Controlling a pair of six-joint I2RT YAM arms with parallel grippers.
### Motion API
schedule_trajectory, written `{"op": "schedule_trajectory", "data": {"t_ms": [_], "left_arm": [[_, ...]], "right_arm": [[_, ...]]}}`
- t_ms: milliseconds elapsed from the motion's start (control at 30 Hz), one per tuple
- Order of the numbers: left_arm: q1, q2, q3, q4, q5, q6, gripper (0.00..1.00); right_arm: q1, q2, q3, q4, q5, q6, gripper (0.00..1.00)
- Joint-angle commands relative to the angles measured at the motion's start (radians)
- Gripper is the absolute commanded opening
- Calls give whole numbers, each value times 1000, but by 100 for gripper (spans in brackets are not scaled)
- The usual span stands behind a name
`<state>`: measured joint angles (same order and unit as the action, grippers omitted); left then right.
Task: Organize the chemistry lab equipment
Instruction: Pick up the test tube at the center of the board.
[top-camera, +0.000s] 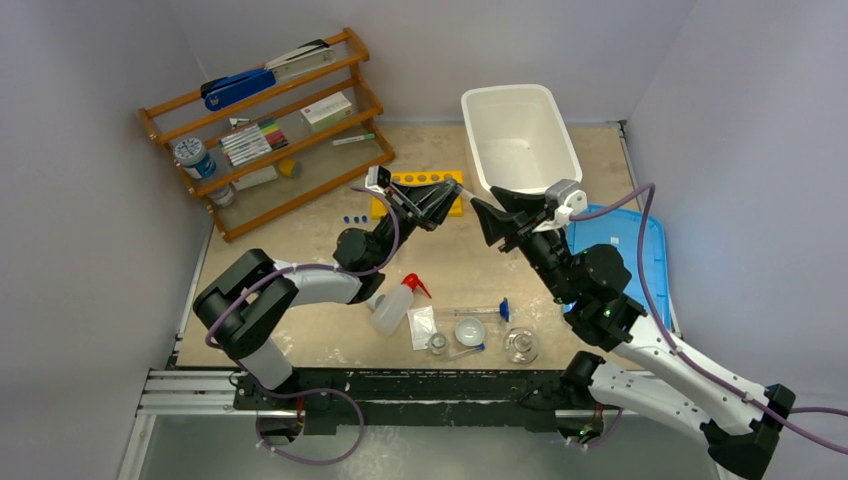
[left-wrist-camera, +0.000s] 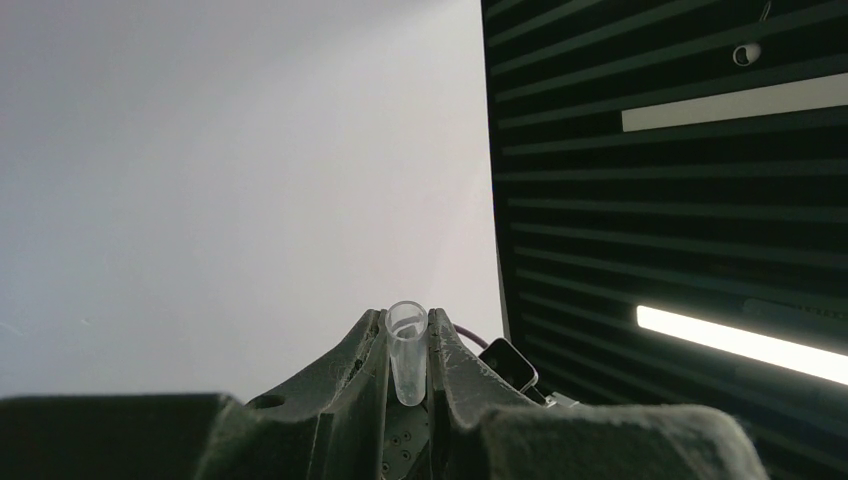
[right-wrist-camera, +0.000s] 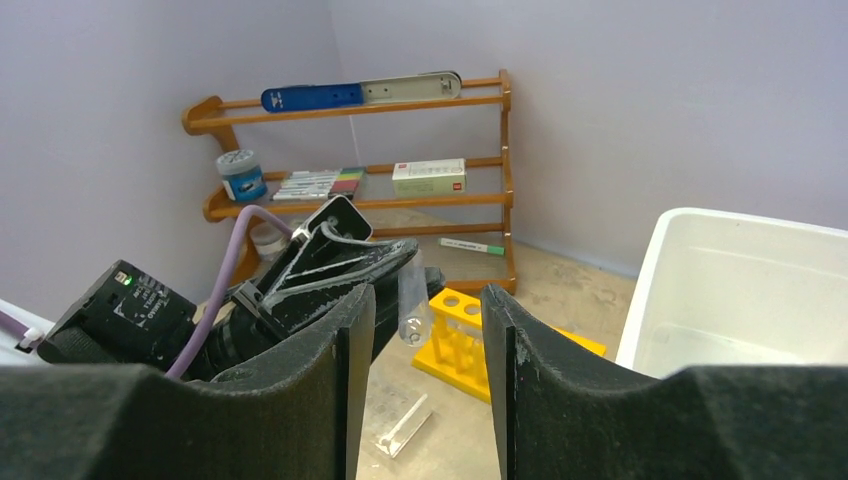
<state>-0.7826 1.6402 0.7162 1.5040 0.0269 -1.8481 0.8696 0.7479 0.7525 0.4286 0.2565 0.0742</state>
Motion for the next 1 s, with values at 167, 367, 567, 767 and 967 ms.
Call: {"op": "schedule_trajectory", "data": {"t_ms": [167,367,567,767,967], "left_arm": [[-21,-42,52,217,-10,-15,3],[-26,-54,51,217,-9,-11,3],[-30,-59,50,217,-8,-10,3],[-30,-45,52,218,5,2,12],[7,-13,32,219,75,90,47]], "right_arm": [[3,25,62,50,21,-14,46],[3,33,62,56,24,-12,34],[3,26,60,55,27,-6,12],[3,19,62,54,31,3,0],[3,37,115,-13,78,26,0]]}}
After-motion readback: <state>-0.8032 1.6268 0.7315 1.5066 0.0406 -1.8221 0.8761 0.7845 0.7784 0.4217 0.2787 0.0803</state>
